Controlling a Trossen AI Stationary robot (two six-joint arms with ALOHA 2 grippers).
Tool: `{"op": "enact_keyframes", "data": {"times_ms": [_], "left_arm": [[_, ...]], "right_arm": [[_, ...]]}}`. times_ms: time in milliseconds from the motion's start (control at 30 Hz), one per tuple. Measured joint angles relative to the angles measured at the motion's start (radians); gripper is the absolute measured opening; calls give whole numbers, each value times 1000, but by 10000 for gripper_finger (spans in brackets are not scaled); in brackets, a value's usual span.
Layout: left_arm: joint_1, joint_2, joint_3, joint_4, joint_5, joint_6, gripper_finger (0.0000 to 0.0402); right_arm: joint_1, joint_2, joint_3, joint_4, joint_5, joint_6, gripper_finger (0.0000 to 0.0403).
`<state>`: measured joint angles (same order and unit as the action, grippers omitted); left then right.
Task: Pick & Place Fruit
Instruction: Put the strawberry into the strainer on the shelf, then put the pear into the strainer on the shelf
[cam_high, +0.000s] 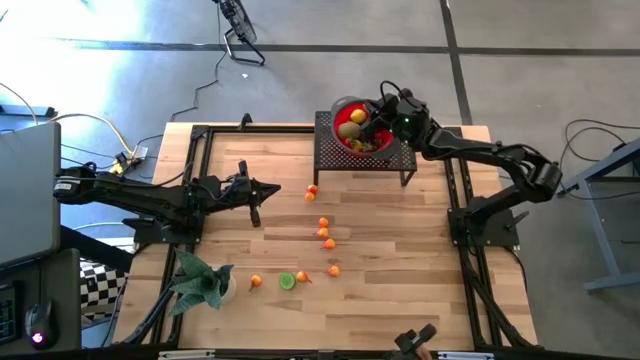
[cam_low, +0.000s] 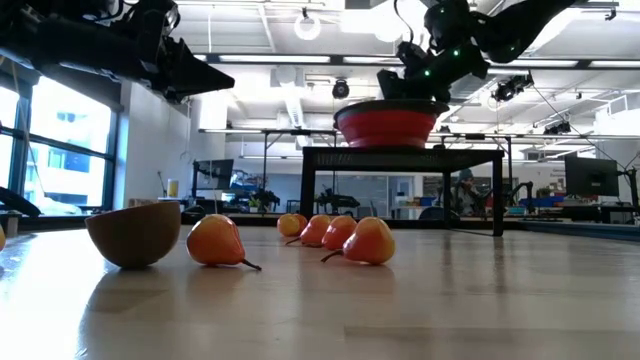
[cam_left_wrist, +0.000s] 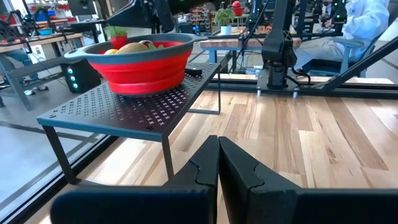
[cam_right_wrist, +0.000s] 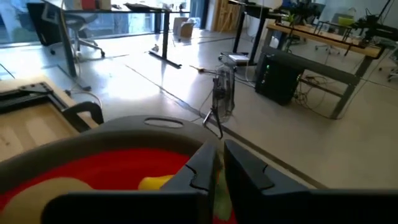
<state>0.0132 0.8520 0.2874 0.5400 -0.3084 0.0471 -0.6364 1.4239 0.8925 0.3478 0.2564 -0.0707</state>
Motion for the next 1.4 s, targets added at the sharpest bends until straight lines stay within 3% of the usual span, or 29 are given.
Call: {"op": "enact_keyframes", "data": {"times_ms": [133,367,500,700,967,1200,1400], "left_arm": [[0,0,0,0,0,0,6],[0,0,0,0,0,0,6],[0,0,0,-1,0,-1,6],[0,0,0,-5,0,0,6],[0,0,0,-13,1,-3,6],[0,0,0,-13,1,-8,6],[0,0,0,-19,3,-30,6]], "right_arm": [[2,1,0,-5,3,-22,62],[30,-40,0,-2,49,-36,160],[77,-127,0,1,58,-40,178],[164,-265,0,-17,36,-40,166],[257,-407,0,-272,-21,-36,134],[333,-442,0,-491,-28,37,101],[409,-427,0,-540,-43,52,76]]}}
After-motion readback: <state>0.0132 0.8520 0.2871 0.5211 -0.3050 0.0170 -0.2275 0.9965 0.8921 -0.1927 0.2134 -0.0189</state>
